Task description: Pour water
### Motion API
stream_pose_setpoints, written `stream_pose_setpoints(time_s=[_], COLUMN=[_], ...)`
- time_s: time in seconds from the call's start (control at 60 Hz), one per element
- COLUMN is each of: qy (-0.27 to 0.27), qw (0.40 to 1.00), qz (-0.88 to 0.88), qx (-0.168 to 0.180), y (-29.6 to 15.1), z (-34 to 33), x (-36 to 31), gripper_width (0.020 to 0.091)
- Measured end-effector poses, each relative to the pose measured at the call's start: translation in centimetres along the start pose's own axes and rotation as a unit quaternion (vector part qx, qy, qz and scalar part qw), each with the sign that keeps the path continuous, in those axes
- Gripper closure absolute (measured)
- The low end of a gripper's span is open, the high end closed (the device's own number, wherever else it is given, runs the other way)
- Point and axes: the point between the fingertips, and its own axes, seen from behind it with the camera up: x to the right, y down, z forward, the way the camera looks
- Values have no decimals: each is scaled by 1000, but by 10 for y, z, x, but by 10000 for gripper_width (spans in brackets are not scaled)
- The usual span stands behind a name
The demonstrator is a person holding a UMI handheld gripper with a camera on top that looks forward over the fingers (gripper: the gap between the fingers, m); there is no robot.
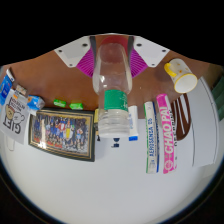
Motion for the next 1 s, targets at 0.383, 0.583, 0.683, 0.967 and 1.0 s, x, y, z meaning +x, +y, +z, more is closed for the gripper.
stream_pose_setpoints(time_s=[0.383, 0.583, 0.683, 0.967, 1.0], qy=[4, 33, 48, 82, 80], qw=[1000, 998, 995, 992, 992], qz=[23, 24, 31, 28, 25], qx=[-5, -56, -78, -93, -94], y=[27, 28, 21, 5, 6], z=[8, -32, -78, -205, -214], x=[-5, -4, -13, -53, -58], gripper_width=[537, 240, 245, 249, 250])
